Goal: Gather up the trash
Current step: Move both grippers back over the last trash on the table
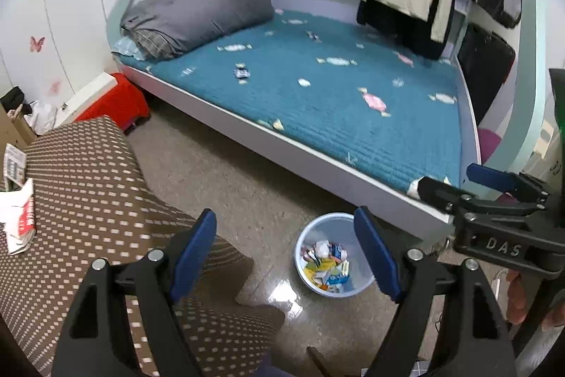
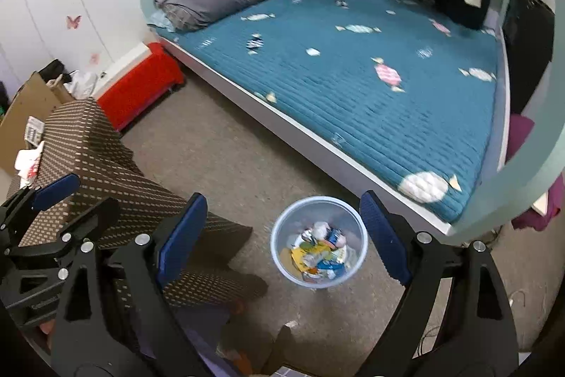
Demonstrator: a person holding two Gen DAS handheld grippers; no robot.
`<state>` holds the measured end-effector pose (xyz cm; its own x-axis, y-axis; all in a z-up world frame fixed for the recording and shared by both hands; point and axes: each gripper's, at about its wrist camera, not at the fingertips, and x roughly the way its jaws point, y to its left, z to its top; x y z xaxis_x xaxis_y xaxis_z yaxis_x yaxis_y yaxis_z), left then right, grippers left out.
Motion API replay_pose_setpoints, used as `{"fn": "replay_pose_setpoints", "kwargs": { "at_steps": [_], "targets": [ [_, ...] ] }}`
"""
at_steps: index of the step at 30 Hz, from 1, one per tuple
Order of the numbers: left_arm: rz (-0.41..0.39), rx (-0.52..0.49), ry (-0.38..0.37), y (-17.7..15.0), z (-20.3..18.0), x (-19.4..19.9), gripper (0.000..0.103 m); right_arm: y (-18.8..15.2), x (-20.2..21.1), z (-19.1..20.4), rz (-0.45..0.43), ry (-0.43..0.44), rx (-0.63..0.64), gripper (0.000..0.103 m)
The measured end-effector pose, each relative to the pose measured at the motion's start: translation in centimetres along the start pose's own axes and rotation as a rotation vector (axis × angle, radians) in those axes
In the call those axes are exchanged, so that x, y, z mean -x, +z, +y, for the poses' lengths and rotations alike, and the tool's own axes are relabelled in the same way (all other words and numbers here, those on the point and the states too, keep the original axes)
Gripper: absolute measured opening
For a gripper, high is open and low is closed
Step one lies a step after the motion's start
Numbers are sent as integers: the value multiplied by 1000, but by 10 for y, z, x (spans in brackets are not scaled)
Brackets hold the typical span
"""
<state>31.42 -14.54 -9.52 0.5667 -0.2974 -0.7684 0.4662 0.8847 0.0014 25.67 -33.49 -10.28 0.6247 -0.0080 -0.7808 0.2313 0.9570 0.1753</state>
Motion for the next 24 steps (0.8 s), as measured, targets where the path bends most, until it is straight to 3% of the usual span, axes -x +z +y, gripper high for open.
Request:
{"fn": "replay_pose_setpoints", "kwargs": {
  "at_steps": [12,19,24],
  "targets": [
    [-77,92,74,-6,61,53,78,13,15,71,-41,73,106,87],
    [-90,186,155,-19,112,74,79,16,12,120,-26,127,178,87],
    [-86,274,203,-30,155,84,87,17,3,158,-4,160,236,87]
  ]
}}
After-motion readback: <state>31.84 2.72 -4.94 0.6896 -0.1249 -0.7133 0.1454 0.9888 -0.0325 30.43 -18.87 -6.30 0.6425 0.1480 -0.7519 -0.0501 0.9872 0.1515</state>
